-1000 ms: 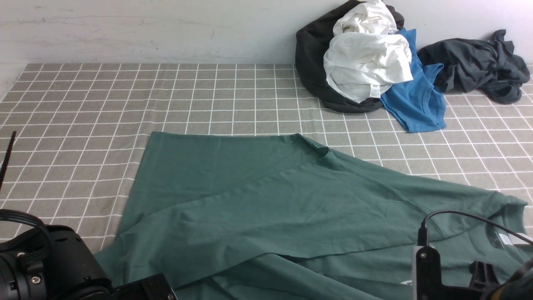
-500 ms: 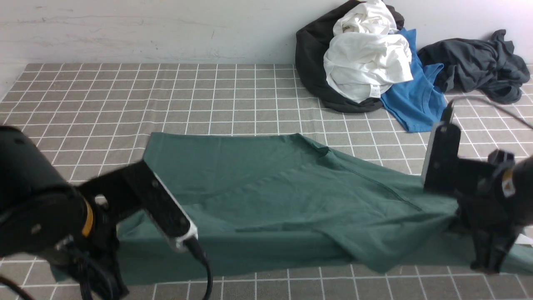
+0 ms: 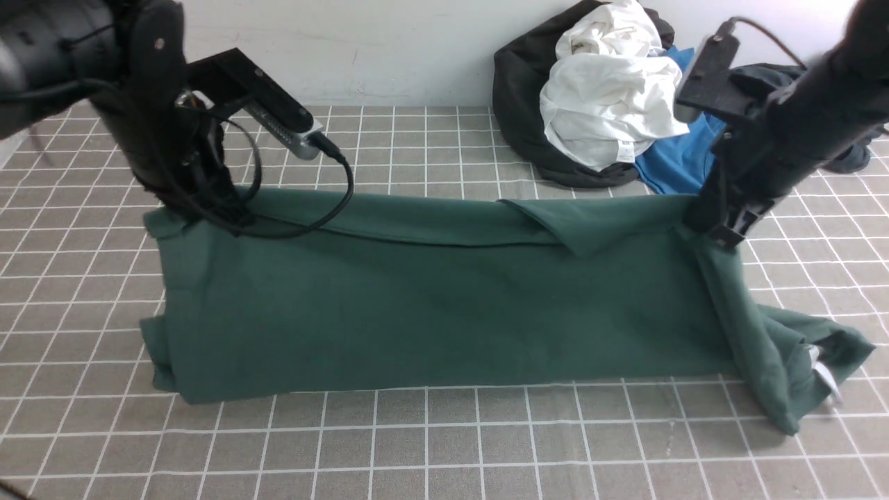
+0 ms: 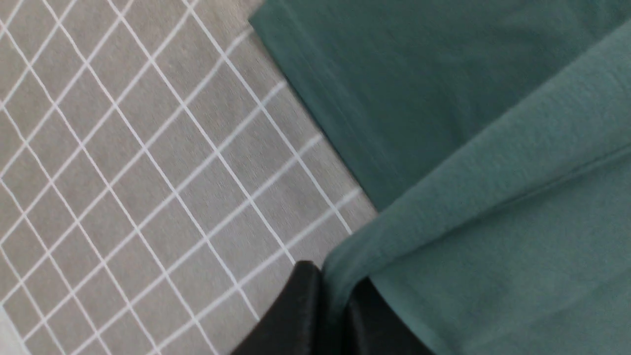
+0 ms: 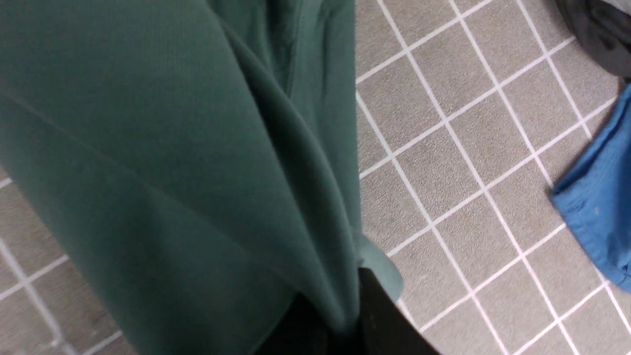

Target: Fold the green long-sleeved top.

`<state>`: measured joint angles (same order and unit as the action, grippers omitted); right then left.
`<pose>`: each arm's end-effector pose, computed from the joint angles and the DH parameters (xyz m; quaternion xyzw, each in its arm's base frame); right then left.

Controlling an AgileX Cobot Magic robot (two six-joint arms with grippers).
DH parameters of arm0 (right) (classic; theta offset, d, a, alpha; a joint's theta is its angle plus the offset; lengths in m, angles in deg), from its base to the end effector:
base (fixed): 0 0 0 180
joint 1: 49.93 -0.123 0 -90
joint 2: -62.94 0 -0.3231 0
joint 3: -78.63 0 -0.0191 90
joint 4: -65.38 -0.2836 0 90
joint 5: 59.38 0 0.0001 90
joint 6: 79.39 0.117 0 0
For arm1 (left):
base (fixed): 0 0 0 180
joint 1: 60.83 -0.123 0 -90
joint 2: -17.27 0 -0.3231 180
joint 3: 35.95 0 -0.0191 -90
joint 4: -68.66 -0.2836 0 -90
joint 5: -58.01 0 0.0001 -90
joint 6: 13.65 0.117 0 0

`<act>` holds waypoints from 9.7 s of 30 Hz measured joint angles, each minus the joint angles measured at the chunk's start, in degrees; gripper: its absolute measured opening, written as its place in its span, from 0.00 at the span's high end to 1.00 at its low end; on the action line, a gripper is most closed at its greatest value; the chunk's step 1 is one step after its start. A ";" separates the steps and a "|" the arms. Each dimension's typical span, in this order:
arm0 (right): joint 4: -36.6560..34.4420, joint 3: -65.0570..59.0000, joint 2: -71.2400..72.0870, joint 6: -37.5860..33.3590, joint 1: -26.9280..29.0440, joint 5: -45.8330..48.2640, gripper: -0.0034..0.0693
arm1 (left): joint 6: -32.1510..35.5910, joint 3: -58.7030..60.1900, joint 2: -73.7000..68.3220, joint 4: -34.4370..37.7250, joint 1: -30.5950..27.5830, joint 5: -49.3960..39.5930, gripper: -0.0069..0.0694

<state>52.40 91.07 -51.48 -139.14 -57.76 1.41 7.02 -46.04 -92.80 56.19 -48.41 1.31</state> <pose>0.4427 0.0840 0.2678 -0.5133 0.8386 0.0300 0.1801 0.4344 -0.0740 0.2909 0.3156 0.9219 0.1151 0.1931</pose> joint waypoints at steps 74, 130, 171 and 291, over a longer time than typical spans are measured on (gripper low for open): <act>19.33 -24.98 16.03 58.78 -5.64 2.47 0.40 | -3.59 -14.53 -20.35 12.47 1.79 -6.12 0.92; 8.83 2.35 -9.58 48.55 20.59 8.57 0.38 | -3.06 -14.53 -20.35 13.55 -0.97 -5.96 0.92; 18.32 -2.39 11.39 50.40 25.37 2.52 0.85 | -1.05 -14.53 -6.36 5.78 -0.97 -8.21 0.92; -6.86 -48.07 81.81 36.00 -5.82 -24.61 0.97 | -13.70 61.84 95.91 12.47 12.50 10.36 0.92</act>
<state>45.54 43.00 30.33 -103.14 -63.58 -23.20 -6.67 15.80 3.11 68.66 -35.91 11.67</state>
